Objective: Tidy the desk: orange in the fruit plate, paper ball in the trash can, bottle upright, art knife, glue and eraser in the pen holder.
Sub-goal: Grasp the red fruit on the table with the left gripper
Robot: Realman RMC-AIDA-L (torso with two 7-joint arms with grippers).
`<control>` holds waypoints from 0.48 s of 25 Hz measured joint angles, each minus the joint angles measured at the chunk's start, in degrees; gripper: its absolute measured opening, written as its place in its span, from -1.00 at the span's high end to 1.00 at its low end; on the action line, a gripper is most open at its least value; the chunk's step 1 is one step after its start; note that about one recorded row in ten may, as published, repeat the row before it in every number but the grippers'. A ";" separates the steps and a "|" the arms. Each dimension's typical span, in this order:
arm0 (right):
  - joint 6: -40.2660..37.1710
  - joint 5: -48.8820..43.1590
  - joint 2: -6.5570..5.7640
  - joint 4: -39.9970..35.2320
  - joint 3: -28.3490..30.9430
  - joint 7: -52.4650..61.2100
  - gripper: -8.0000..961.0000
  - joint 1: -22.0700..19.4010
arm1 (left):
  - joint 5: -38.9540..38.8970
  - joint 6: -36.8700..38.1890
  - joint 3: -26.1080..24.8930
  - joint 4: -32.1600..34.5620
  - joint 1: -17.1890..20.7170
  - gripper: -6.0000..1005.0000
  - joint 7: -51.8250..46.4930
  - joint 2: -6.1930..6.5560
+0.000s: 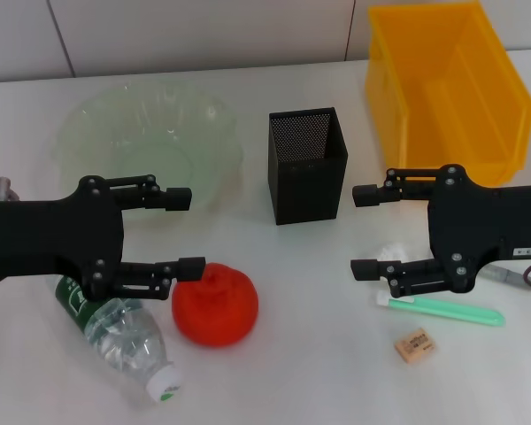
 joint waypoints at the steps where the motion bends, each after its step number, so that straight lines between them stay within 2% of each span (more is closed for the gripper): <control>1: 0.00 0.00 0.00 0.01 0.00 0.02 -0.60 -0.06 | 0.00 -0.25 -0.06 -0.22 0.00 -0.57 -0.14 0.00; 12: 0.17 -0.01 0.00 0.71 0.34 0.20 -0.60 -0.32 | 0.63 -2.67 0.03 0.98 2.11 -0.57 -0.46 0.20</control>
